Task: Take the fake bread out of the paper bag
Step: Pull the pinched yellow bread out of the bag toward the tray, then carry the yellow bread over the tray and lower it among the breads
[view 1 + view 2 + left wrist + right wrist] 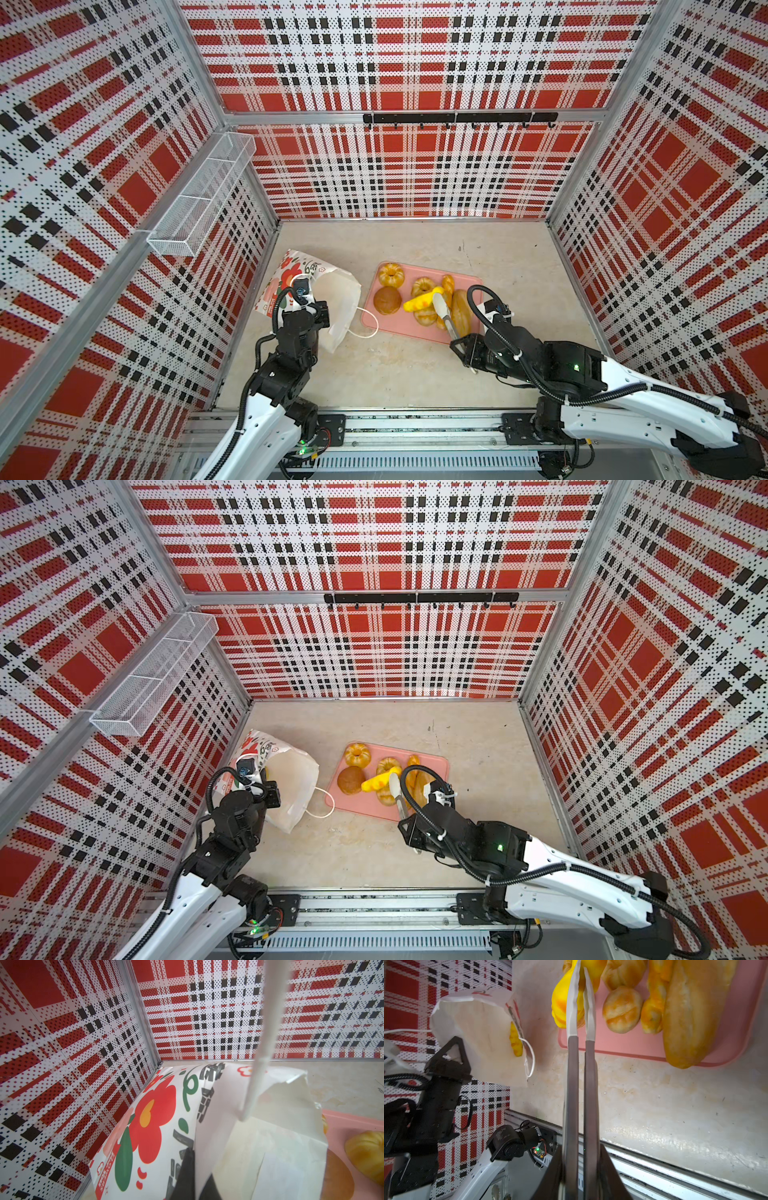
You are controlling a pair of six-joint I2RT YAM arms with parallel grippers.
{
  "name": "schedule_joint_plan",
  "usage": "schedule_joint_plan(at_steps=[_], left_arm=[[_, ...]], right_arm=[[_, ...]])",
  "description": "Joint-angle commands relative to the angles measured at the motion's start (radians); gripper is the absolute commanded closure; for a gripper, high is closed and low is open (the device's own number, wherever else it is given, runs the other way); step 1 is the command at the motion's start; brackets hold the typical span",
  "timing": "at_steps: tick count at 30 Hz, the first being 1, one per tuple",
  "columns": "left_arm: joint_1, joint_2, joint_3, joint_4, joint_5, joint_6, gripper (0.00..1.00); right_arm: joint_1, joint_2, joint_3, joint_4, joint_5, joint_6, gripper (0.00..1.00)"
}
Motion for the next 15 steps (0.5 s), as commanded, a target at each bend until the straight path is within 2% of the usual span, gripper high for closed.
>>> schedule_joint_plan(at_steps=[1,5,15], left_arm=[[0.009,-0.043,-0.007,-0.023,0.008,-0.025,1.0],[0.009,-0.083,-0.008,-0.05,0.008,-0.022,1.0],[0.011,-0.118,-0.016,-0.059,0.031,-0.068,1.0]], right_arm=[[-0.049,0.049,0.052,0.044,-0.095,-0.021,1.0],[-0.086,0.172,0.113,0.05,-0.162,-0.067,1.0],[-0.15,0.398,0.353,-0.15,-0.157,-0.281,1.0]])
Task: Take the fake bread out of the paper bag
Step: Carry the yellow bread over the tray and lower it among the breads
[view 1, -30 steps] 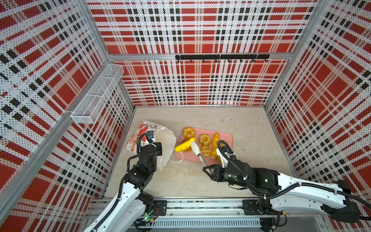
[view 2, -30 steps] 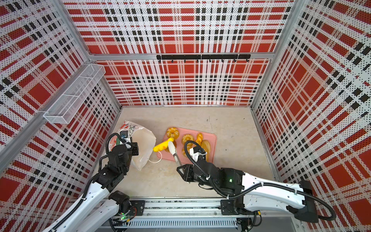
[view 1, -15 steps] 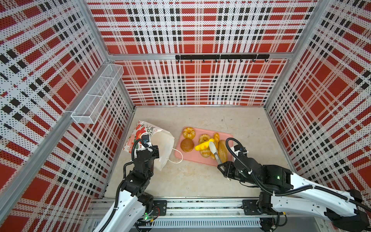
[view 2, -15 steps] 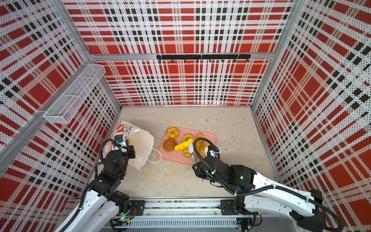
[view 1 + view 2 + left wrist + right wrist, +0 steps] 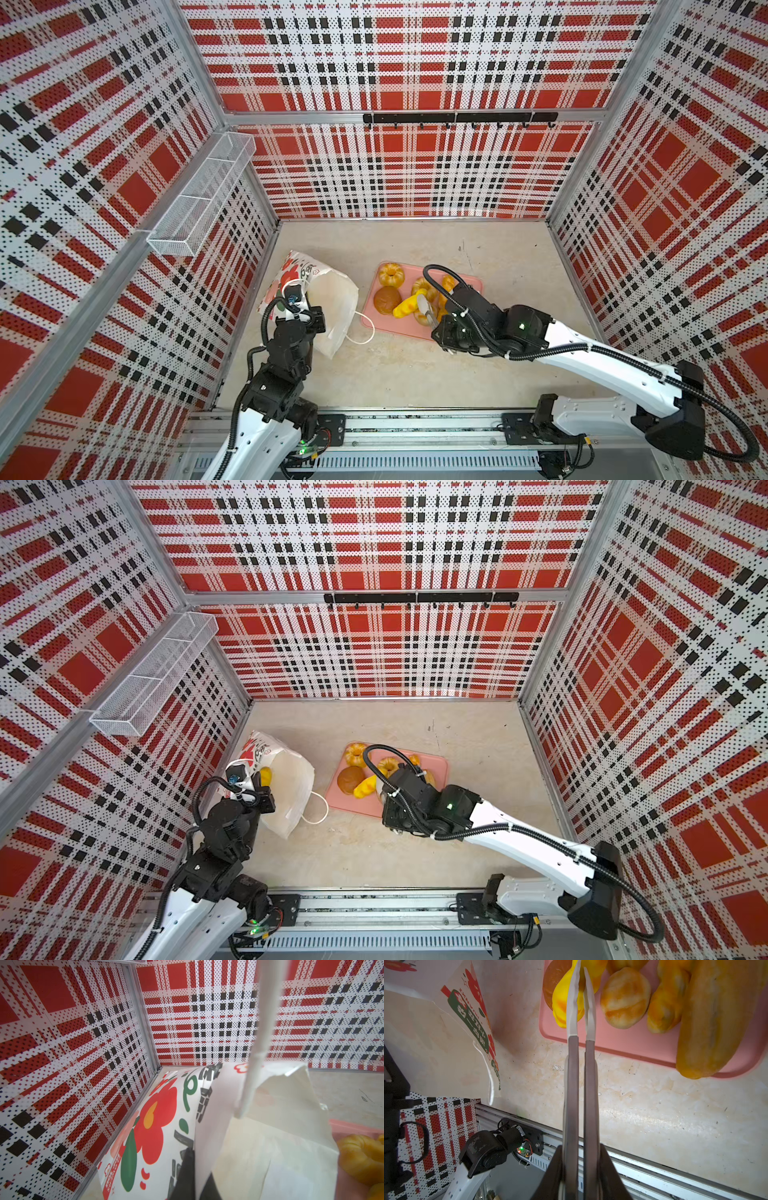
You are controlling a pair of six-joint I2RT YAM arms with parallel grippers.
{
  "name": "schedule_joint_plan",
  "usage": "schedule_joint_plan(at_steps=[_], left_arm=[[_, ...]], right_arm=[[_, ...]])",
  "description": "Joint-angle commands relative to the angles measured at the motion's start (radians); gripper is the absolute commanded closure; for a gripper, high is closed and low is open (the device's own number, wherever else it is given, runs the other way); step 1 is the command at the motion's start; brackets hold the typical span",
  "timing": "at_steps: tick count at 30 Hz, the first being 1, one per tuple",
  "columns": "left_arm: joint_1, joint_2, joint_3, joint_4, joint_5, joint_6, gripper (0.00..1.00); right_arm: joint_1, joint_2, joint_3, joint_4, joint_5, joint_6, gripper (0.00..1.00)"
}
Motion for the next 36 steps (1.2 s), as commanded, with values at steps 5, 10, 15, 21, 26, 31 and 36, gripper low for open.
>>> schedule_joint_plan(at_steps=[5,10,15,21,26,31,36], left_arm=[[0.009,-0.045,-0.028,0.013,0.001,-0.068,1.0],[0.009,-0.039,-0.024,0.006,0.001,-0.065,1.0],[0.009,-0.03,-0.02,0.002,0.005,-0.065,1.0],[0.009,-0.032,-0.018,-0.002,-0.001,-0.06,1.0],[0.007,-0.03,-0.021,-0.004,-0.004,-0.062,1.0],[0.004,-0.036,-0.018,-0.007,-0.015,-0.058,1.0],[0.0,-0.033,-0.02,-0.006,-0.016,-0.06,1.0]], right_arm=[[-0.026,0.157,0.222,-0.175,0.023,-0.238,1.0],[-0.043,0.249,0.333,-0.257,0.037,-0.34,1.0],[-0.058,0.323,0.428,-0.344,0.055,-0.446,1.0],[-0.062,0.392,0.498,-0.414,0.073,-0.521,1.0],[-0.061,0.437,0.531,-0.449,0.096,-0.544,1.0],[-0.061,0.466,0.554,-0.49,0.12,-0.551,1.0],[-0.061,0.513,0.609,-0.532,0.158,-0.557,1.0]])
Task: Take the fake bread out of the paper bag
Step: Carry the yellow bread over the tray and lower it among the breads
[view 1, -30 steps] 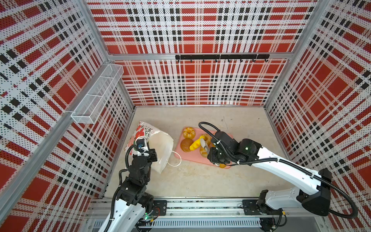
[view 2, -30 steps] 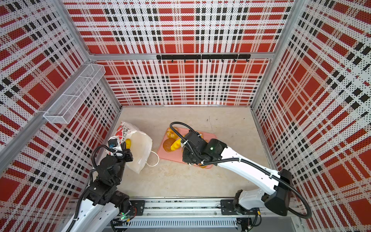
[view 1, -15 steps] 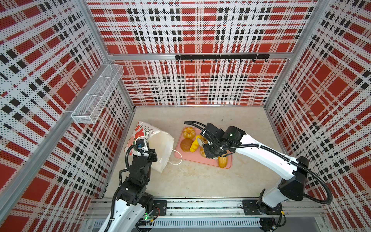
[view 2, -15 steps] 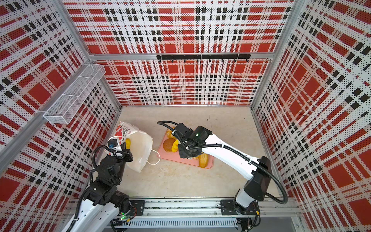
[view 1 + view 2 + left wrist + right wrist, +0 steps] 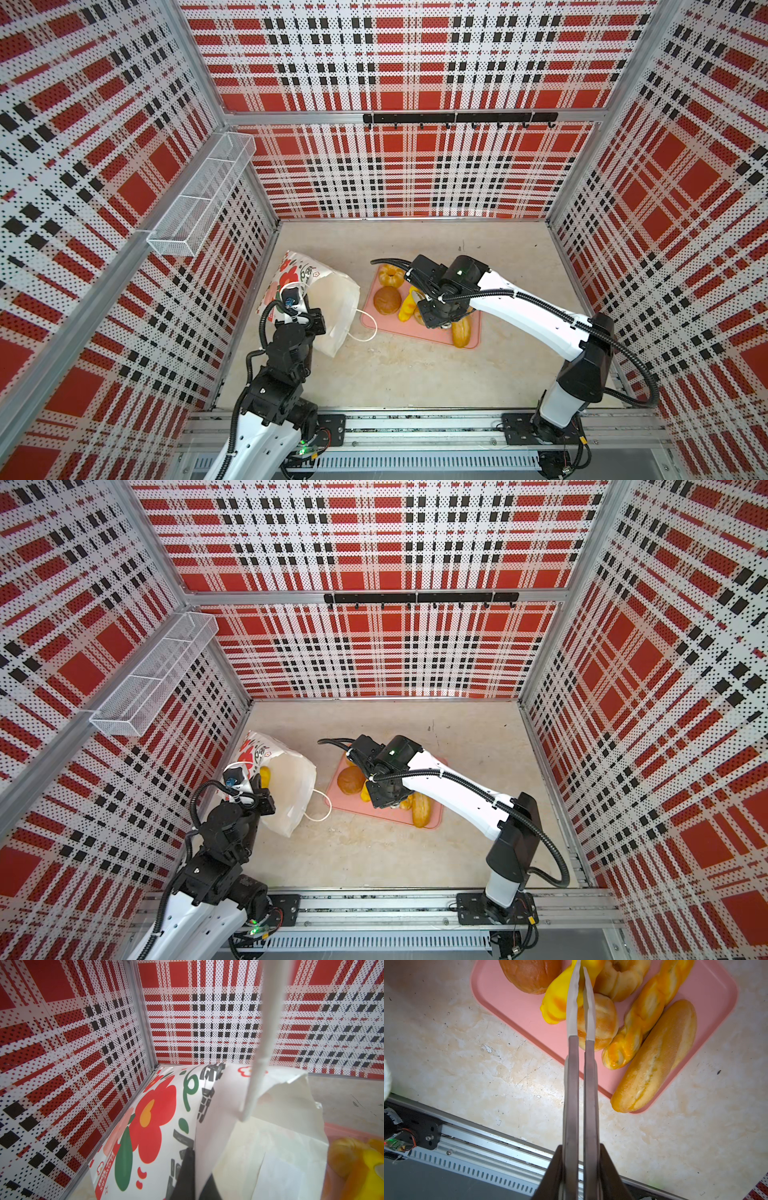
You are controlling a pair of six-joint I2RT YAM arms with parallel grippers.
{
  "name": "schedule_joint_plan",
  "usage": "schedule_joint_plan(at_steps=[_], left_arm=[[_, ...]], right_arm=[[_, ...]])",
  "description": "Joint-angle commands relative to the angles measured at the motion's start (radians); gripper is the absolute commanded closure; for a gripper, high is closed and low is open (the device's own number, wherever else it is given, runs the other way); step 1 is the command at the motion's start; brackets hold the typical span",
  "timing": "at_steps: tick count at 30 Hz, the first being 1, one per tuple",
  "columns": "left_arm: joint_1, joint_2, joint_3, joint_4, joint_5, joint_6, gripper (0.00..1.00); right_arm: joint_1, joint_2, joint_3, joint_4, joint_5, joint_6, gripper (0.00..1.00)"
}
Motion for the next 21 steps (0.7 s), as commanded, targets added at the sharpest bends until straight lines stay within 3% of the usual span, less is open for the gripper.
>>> schedule_joint_plan(at_steps=[1,3,9,11,15,21], left_arm=[[-0.002,-0.003,-0.001,-0.003,-0.02,-0.023,1.0],[-0.004,-0.005,-0.001,-0.004,-0.02,-0.022,1.0],[-0.008,-0.008,0.0,-0.007,-0.026,-0.017,1.0],[-0.01,-0.008,0.002,-0.009,-0.028,-0.016,1.0],[-0.011,-0.008,0.0,-0.006,-0.028,-0.016,1.0],[-0.013,-0.01,0.0,-0.008,-0.028,-0.019,1.0]], right_arm=[[-0.001,0.039,0.063,-0.038,0.06,-0.021,1.0],[-0.001,0.066,0.092,-0.053,0.068,-0.023,0.99],[-0.001,0.103,0.139,-0.023,0.059,-0.028,0.69],[-0.002,0.106,0.149,-0.021,0.062,-0.025,0.65],[-0.007,0.091,0.146,-0.011,0.07,-0.013,0.59],[-0.016,0.019,0.102,0.037,0.058,0.008,0.58]])
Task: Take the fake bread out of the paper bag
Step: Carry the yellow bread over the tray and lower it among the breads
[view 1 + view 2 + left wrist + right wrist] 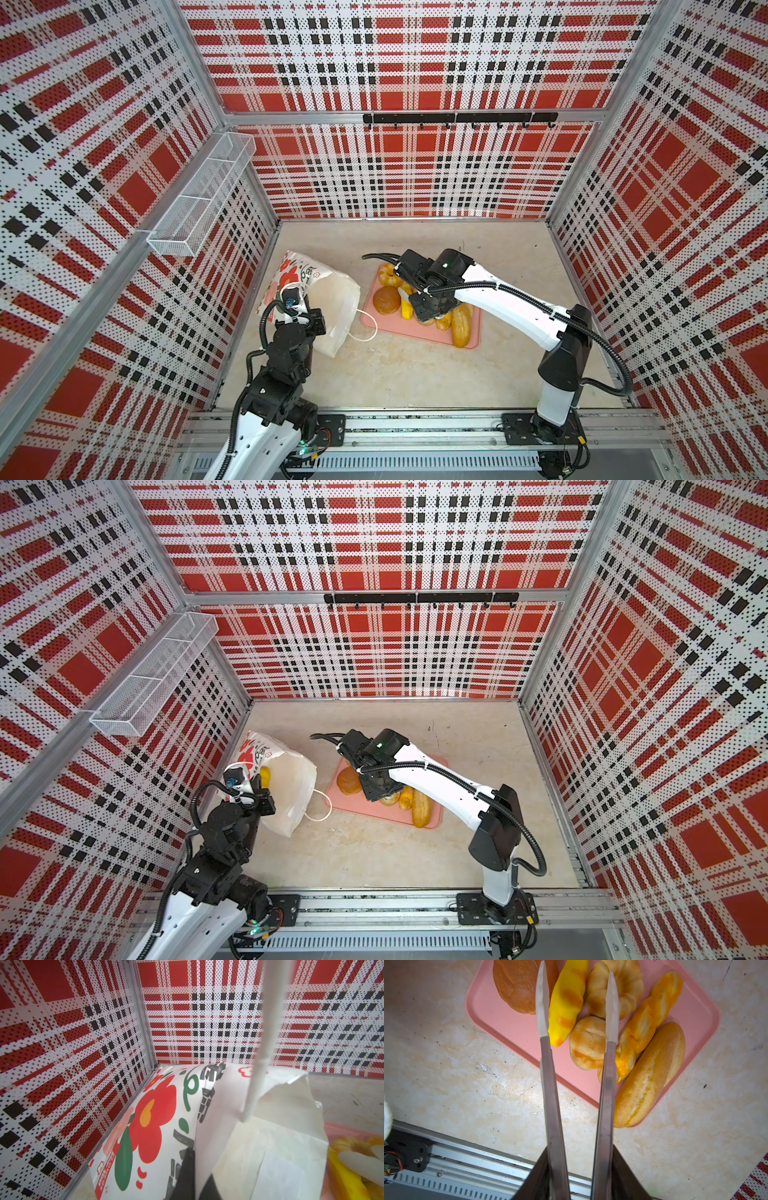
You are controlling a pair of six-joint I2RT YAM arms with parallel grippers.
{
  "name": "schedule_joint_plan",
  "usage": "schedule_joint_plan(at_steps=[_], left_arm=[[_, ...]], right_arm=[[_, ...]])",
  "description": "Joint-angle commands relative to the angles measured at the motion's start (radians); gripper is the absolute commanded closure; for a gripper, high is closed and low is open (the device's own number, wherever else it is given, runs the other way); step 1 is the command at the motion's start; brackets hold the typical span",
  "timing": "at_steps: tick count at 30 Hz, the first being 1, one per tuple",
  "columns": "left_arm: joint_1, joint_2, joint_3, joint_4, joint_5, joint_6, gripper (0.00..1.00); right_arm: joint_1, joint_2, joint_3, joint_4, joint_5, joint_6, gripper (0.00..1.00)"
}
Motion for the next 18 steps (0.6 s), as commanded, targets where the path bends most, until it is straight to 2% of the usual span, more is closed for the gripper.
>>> schedule_joint_plan(at_steps=[1,2,3,6,9,18], left_arm=[[-0.005,-0.009,0.0,-0.003,-0.027,-0.018,1.0],[-0.006,-0.008,0.0,-0.003,-0.026,-0.018,1.0],[-0.007,-0.01,-0.001,-0.003,-0.025,-0.02,1.0],[-0.008,-0.007,0.0,-0.003,-0.026,-0.02,1.0],[-0.009,-0.007,0.0,-0.003,-0.027,-0.018,1.0],[-0.014,-0.005,0.0,-0.004,-0.026,-0.014,1.0]], right_arm=[[-0.007,-0.098,-0.028,0.069,-0.009,0.019,0.6],[-0.007,-0.117,-0.045,0.097,-0.062,0.022,0.63],[-0.007,-0.134,-0.067,0.125,-0.062,0.024,0.68],[-0.007,-0.187,-0.159,0.239,-0.159,0.049,0.86],[-0.007,-0.225,-0.246,0.32,-0.199,0.083,1.0],[-0.015,-0.23,-0.314,0.323,-0.17,0.11,1.0]])
